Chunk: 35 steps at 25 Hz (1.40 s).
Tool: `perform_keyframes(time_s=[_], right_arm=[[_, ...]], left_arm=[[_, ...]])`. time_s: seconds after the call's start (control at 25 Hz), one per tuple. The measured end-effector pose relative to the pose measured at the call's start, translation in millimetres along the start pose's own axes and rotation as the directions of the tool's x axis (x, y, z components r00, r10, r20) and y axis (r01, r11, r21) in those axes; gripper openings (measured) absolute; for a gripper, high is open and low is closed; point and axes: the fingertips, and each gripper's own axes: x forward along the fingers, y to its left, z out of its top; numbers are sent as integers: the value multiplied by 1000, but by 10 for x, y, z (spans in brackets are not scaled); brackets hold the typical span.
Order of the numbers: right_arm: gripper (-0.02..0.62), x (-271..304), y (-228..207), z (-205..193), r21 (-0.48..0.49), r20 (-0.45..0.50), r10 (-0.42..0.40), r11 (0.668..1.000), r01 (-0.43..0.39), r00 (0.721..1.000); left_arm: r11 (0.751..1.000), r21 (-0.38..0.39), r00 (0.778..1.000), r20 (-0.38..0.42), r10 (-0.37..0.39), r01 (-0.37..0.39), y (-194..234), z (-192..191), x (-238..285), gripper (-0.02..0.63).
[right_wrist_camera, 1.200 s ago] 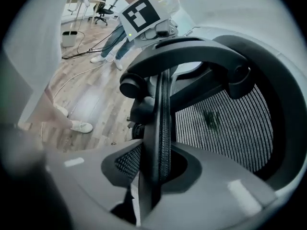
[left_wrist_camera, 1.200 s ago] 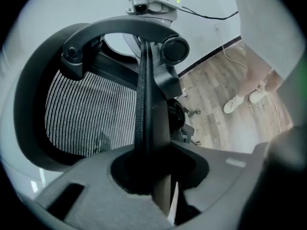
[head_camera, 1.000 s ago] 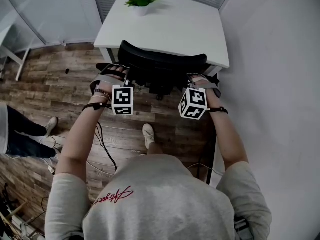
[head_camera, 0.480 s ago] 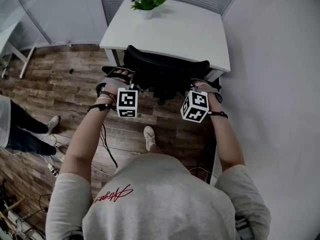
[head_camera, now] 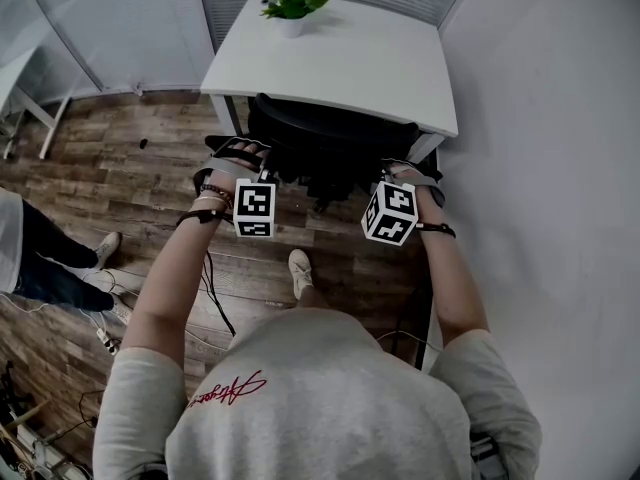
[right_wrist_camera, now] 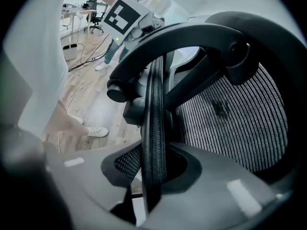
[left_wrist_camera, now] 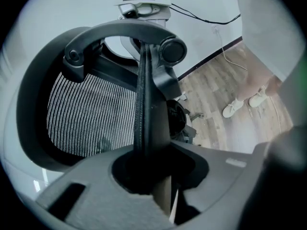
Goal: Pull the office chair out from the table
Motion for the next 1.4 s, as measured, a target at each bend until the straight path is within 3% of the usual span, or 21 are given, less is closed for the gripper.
perform_keyframes(time_s=[1.4], right_arm=[[95,-99,225,13,26,-16,13,1000,-12,1000]], left_arm=[[1000,8,1000,0,13,-13,-170,74,-150,69]])
